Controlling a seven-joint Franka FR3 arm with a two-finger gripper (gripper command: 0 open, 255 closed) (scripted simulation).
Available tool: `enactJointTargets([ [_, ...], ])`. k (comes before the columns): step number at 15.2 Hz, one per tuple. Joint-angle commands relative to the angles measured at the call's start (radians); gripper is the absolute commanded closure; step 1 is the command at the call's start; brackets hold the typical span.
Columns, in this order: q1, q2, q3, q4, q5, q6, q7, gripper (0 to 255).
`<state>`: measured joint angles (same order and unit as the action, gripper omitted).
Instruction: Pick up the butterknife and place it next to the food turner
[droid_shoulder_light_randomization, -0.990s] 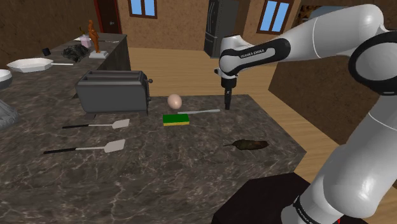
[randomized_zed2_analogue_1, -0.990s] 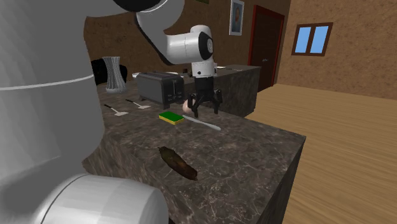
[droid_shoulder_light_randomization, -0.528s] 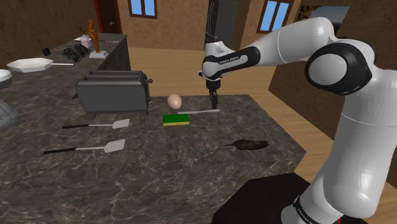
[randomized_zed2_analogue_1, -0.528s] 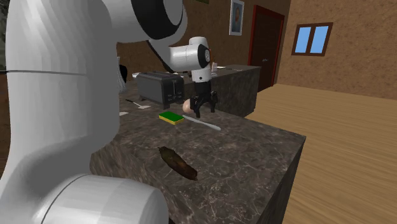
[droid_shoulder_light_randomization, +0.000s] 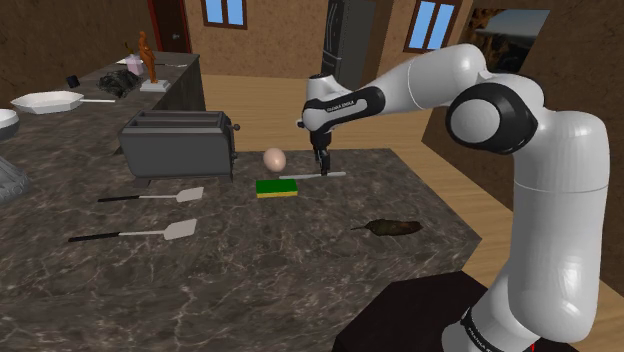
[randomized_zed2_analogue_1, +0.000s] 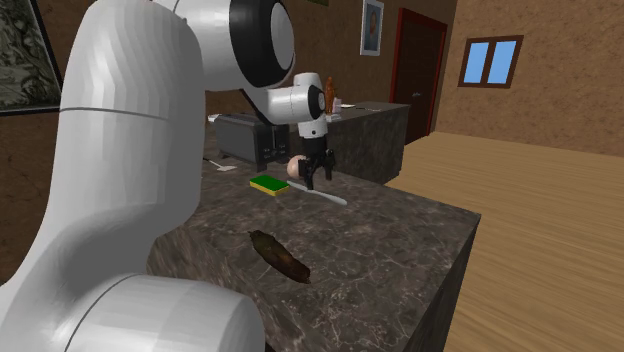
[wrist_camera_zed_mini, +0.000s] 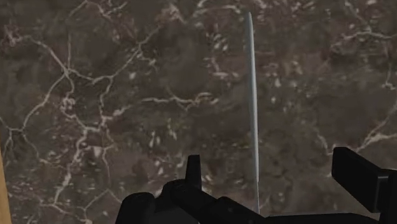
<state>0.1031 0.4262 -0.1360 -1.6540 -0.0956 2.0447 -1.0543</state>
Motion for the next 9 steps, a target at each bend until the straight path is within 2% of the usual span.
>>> enactJointTargets([
  [1,-0.002,0.008,0.0,-0.014,0.0,0.023,-0.001,0],
  [3,-0.005,0.022,0.0,-0.03,0.0,0.052,-0.001,0],
  [9,-0.005,0.022,0.0,-0.03,0.0,0.052,-0.001,0],
])
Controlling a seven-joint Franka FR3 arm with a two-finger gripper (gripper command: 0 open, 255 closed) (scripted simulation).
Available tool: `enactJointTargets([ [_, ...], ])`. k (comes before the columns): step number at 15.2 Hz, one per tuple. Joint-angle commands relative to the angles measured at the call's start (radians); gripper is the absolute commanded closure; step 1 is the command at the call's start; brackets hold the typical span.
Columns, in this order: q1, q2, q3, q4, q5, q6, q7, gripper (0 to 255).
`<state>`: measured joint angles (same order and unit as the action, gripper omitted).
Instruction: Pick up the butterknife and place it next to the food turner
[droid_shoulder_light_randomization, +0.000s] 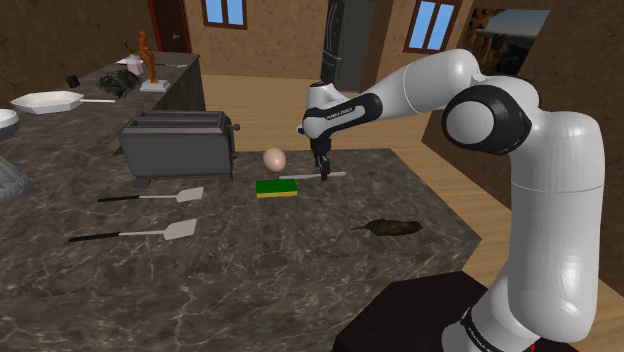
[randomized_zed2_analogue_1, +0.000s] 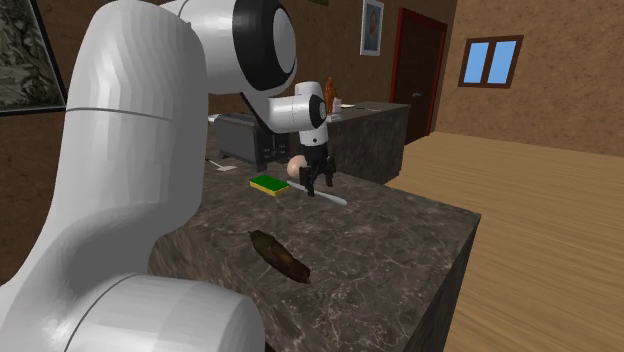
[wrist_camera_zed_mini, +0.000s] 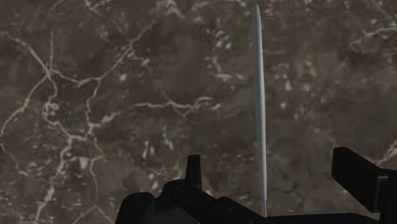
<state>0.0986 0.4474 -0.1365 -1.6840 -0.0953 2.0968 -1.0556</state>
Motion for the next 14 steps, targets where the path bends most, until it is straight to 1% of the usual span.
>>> enactJointTargets([
  [1,0.0,0.0,0.0,0.0,0.0,0.0,0.0,0],
  [2,0.0,0.0,0.0,0.0,0.0,0.0,0.0,0],
  [3,0.0,0.0,0.0,0.0,0.0,0.0,0.0,255],
  [12,0.0,0.0,0.0,0.0,0.0,0.0,0.0,255],
  [14,0.001,-0.011,0.0,0.011,0.0,-0.022,-0.002,255],
])
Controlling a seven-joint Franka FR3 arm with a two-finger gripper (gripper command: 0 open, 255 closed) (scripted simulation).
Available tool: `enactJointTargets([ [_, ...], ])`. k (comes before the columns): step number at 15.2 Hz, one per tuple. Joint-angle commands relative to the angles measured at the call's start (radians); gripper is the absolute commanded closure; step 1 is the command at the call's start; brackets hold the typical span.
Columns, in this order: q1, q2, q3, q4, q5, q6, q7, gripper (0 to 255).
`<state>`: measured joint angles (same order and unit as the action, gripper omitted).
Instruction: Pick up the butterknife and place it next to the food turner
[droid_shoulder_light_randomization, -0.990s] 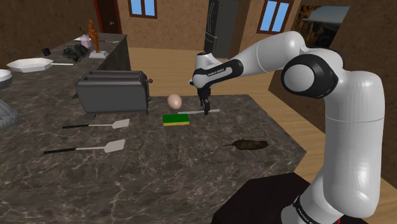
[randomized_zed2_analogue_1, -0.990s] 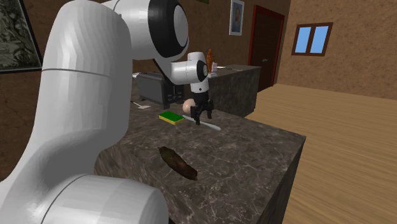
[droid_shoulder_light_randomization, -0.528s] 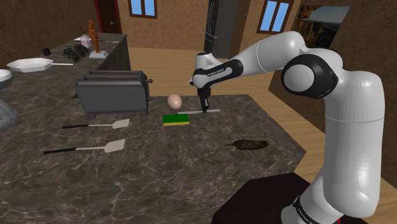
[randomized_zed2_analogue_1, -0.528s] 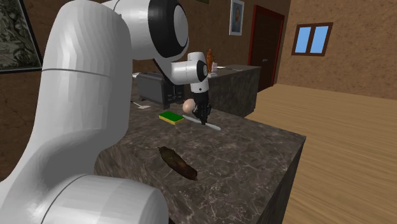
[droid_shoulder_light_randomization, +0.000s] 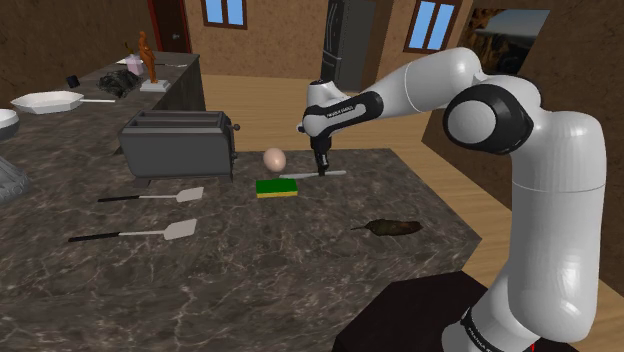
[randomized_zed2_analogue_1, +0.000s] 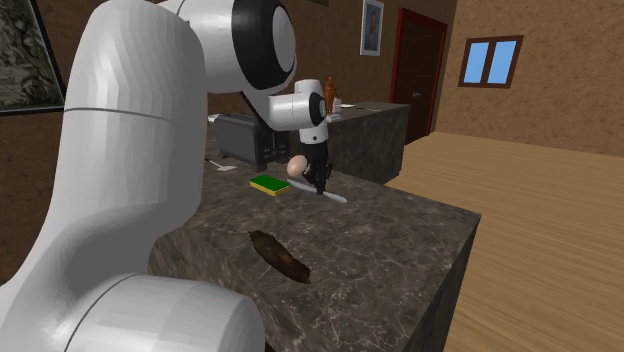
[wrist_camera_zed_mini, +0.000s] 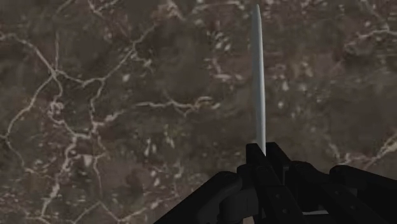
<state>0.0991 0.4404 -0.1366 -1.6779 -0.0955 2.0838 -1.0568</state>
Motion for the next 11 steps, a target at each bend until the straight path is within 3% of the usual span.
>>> enactJointTargets([
  [1,0.0,-0.01,0.0,0.01,0.0,-0.02,-0.002,255],
  [11,0.002,-0.054,-0.002,0.081,-0.001,-0.134,-0.014,255],
])
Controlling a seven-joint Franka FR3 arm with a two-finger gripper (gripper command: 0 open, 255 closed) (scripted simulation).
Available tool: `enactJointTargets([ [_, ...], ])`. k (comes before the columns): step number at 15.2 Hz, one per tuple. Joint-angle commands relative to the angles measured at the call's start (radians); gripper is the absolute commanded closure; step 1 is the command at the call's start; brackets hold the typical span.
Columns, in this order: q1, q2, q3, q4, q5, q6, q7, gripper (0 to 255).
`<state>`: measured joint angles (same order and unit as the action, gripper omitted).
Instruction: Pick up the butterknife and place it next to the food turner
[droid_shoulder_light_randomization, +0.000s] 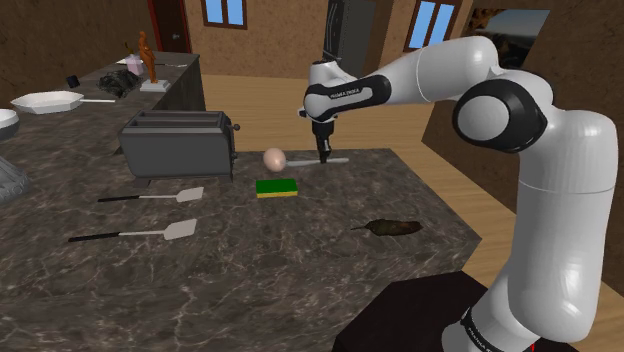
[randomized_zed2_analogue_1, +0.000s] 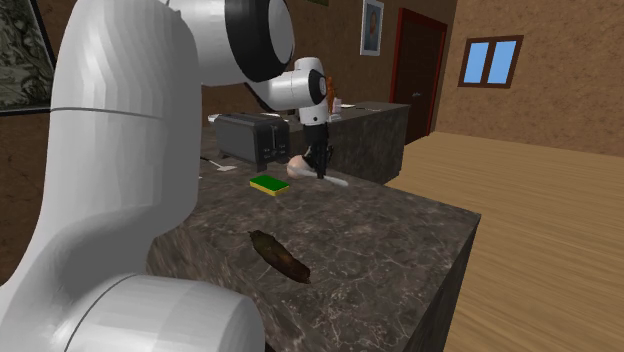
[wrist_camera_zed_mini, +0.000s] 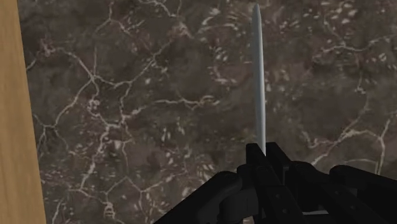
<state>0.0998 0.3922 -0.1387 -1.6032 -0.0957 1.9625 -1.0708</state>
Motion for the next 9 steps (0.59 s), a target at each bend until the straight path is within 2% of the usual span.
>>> enactJointTargets([
  [1,0.002,-0.009,0.0,0.015,0.0,-0.025,-0.001,255],
  [6,0.002,-0.023,0.0,0.061,0.0,-0.084,-0.007,255],
  [9,0.047,-0.048,0.019,0.03,-0.008,-0.086,0.057,255],
])
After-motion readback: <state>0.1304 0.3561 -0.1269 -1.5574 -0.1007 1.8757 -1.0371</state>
